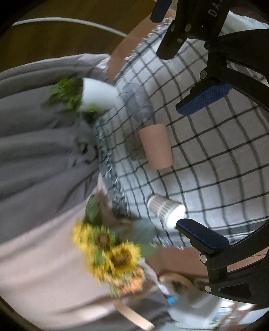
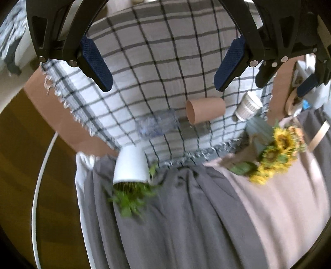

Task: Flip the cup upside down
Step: 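Move the left tool to the pink cup and close fingers around it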

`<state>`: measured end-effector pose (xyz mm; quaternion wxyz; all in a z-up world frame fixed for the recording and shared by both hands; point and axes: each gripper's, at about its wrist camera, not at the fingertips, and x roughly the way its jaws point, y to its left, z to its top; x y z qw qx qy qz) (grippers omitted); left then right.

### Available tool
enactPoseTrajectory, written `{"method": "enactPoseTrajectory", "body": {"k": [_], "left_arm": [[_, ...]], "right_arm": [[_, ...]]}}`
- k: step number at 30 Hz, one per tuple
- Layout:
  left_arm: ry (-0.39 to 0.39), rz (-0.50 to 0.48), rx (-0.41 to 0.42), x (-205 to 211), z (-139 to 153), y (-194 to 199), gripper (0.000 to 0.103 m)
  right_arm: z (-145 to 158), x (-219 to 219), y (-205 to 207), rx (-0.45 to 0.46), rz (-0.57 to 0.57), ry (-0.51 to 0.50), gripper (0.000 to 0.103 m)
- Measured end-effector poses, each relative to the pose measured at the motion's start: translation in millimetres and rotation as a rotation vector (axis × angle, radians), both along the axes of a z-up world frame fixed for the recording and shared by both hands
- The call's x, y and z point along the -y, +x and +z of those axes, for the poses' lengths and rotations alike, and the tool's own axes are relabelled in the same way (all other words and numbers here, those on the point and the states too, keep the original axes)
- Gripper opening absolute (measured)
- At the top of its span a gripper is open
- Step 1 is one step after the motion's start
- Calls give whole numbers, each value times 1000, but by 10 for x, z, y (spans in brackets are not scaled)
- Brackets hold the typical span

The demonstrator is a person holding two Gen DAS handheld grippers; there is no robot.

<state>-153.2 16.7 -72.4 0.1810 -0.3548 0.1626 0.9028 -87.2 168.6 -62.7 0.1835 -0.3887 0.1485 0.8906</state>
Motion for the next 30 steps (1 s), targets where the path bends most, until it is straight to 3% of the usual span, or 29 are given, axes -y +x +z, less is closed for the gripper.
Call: {"method": "enactPoseTrajectory", "body": {"k": [8,13,21,30], "left_arm": [[-64,-213,183,-249,-489,-914,102],[-166,-358,249,-472,-730,-1229,102],[-309,-538,328,-802,-1042,-1457,98],[-383,-627,380,-1034,-1319,-1511,93]], "right_arm": [[-514,-117,-510,118,-193,-138,98],[-761,-156,-717,154,-292,-229,98],[-1045,-258,-828,175,-434,-371,99],[-1099,-450,-856,179,-520,-367,99]]}}
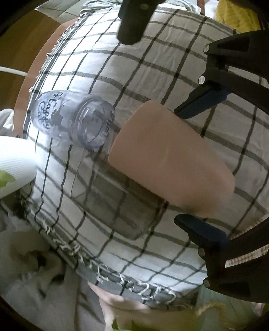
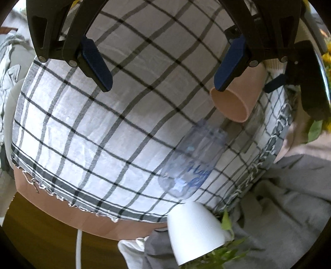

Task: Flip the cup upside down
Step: 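Move the left tool to the pink cup and close fingers around it, then lift the pink cup with the left tool and rotate it upright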

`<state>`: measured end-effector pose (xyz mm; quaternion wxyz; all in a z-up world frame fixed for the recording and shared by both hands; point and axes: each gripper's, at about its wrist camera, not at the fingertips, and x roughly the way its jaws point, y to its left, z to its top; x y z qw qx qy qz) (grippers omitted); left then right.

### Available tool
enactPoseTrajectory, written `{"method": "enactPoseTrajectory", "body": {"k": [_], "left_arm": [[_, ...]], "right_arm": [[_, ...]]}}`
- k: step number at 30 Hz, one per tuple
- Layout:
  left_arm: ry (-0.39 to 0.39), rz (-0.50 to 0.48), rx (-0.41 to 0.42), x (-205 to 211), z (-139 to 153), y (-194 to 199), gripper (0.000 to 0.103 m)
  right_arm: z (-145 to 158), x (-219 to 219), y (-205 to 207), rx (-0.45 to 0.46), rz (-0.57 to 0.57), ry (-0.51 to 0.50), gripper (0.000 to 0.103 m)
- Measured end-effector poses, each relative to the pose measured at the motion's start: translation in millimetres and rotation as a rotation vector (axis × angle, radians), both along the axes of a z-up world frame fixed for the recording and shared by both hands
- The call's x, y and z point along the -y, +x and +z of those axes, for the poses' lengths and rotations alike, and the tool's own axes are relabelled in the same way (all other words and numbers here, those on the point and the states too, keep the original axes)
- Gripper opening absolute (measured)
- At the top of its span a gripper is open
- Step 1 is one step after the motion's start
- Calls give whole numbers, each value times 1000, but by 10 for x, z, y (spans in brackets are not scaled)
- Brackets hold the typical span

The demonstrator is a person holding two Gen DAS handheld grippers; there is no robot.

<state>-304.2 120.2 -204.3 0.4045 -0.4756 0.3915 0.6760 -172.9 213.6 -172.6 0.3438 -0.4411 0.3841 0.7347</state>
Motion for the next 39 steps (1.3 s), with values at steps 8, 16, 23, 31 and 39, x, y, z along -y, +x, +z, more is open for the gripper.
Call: {"method": "enactPoseTrajectory", "body": {"k": [8,16,23,31,39], "left_arm": [[-26,-1,-13,-113,-101,18,92],[-44,117,27,-71,-37,41,87],[-51,151,21,-123,-88,34,87],[-61,204,-7,-144,-171,46,85],[45,296,35,15,143,242,80]], "right_arm": [[43,-86,-9,13,0,42,99],[66,-131,66,21,15,64,99],[97,-164,131,18,5,74,99],[112,-210,220,29,3,93,99],[225,-247,314,11,54,118,99]]}}
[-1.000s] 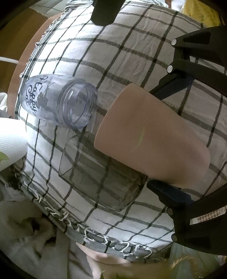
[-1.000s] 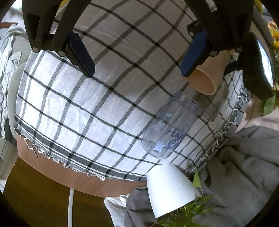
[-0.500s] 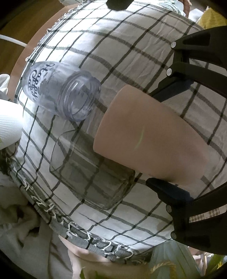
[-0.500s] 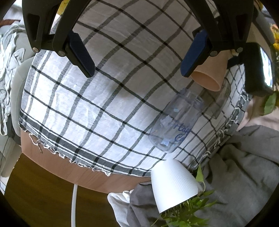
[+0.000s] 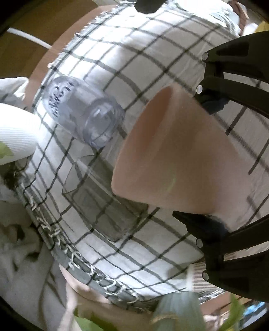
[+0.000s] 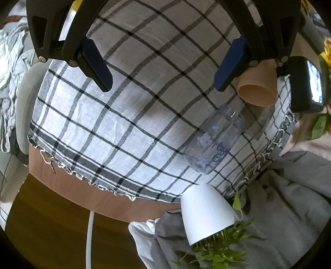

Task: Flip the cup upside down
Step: 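Lift the pink cup with the left tool and rotate it upright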

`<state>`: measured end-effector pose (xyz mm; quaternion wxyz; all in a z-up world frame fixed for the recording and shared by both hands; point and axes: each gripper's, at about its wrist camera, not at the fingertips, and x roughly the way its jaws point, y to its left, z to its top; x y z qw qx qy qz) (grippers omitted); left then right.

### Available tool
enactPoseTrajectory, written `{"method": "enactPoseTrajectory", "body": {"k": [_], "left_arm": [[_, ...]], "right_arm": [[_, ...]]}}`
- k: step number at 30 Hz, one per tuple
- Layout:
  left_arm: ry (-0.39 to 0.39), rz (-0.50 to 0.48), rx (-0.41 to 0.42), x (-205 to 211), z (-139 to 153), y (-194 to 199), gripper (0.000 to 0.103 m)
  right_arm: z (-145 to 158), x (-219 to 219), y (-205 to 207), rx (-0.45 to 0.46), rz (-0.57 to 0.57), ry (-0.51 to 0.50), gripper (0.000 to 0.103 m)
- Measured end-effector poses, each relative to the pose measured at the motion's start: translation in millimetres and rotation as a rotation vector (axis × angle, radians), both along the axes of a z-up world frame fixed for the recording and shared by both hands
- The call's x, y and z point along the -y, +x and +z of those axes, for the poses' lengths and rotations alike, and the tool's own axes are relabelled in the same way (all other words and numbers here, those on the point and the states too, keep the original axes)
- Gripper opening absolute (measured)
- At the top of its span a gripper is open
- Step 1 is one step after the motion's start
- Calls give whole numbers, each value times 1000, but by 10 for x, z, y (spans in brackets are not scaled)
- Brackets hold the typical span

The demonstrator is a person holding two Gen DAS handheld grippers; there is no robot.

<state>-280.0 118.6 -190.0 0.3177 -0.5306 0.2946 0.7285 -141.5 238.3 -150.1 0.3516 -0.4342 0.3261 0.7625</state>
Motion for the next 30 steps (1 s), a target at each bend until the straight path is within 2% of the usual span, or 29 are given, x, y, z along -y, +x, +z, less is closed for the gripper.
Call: {"method": "enactPoseTrajectory", "body": {"k": [7,15,19,21,25,30], "left_arm": [[70,113,49,68,197,266,77],[92,183,97,77,455,617,77],[121,281,143,147,549,868,77],[135,337,171,192,537,961,77],[193,471,276,285,393,1149,77],[229,562,345,267,162,1245,77]], "right_arm": [[88,-63,116,-15,30,7,99],[286,-143,342,-54,81,11,99],[425,-182,472,-74,131,26,99],[474,-206,541,-76,164,33,99],[515,-279,664,-68,206,42,99],[530,-364,785,-45,227,88,99]]}}
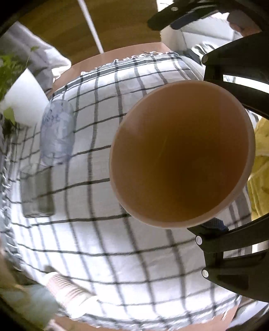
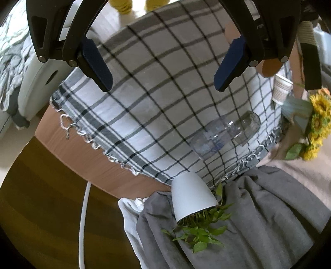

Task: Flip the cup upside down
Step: 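Lift the pink cup with the left tool and rotate it upright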

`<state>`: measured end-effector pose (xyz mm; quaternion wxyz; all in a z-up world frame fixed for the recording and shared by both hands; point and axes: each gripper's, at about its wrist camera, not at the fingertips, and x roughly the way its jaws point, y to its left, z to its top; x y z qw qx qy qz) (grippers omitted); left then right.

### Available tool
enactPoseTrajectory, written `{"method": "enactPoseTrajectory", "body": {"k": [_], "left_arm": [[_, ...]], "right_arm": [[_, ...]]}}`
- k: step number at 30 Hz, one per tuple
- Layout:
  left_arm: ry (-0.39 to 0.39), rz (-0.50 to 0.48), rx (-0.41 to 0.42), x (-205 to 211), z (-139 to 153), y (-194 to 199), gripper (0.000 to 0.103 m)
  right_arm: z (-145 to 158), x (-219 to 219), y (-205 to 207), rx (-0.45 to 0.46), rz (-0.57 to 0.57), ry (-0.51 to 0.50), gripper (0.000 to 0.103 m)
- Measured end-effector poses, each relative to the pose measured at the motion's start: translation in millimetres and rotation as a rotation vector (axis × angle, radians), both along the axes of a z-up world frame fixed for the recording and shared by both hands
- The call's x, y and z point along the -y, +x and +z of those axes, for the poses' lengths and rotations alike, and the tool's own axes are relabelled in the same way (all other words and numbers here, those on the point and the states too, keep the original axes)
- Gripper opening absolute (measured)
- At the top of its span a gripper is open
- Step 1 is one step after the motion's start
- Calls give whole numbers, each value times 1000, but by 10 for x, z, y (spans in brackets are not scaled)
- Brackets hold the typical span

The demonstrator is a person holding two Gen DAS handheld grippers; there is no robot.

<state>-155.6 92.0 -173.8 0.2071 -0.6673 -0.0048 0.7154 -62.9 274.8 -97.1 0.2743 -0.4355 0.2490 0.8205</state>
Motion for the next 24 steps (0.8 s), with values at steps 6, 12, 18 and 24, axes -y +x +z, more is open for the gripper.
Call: {"method": "enactPoseTrajectory", "body": {"k": [6,12,18,24], "left_arm": [[18,76,35,-26,-208,-79,77],[8,106,23,-21,-315,-241,76],[-8,109,17,-32,-397,-478,74],[-16,83,7,-51,-426,-579,72]], "right_arm": [[-72,-62,6,35,20,13,99],[-111,-27,-70,49,39,28,99],[-143,35,-208,56,36,24,99],[-176,77,-317,69,34,41,99]]}}
